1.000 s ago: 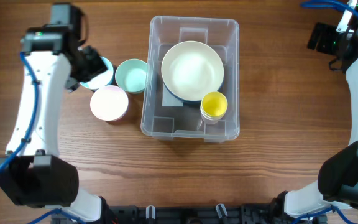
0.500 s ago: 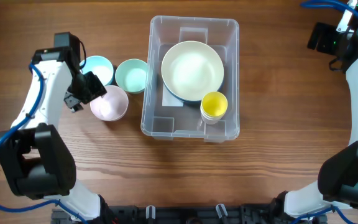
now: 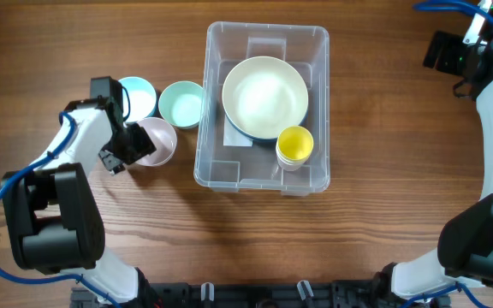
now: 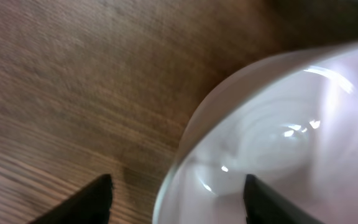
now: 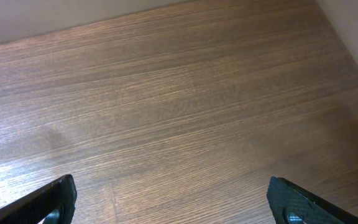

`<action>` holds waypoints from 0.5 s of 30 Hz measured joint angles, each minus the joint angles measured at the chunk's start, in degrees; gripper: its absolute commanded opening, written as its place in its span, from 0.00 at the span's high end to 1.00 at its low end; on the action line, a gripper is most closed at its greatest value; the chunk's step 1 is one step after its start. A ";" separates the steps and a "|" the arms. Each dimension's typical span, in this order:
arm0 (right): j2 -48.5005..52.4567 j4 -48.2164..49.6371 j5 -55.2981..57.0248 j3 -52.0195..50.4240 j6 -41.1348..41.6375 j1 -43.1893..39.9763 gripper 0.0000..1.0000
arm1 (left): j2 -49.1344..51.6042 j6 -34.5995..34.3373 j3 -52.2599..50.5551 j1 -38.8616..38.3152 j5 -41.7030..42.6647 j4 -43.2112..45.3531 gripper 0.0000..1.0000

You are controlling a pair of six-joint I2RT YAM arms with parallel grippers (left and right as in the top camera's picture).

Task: Pack container
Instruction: 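Release the yellow cup and move the left gripper to the pink bowl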

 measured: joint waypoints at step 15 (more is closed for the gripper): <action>0.00 0.02 0.00 0.00 0.00 0.00 0.00 | -0.35 0.17 0.35 1.18 0.46 -9.09 0.96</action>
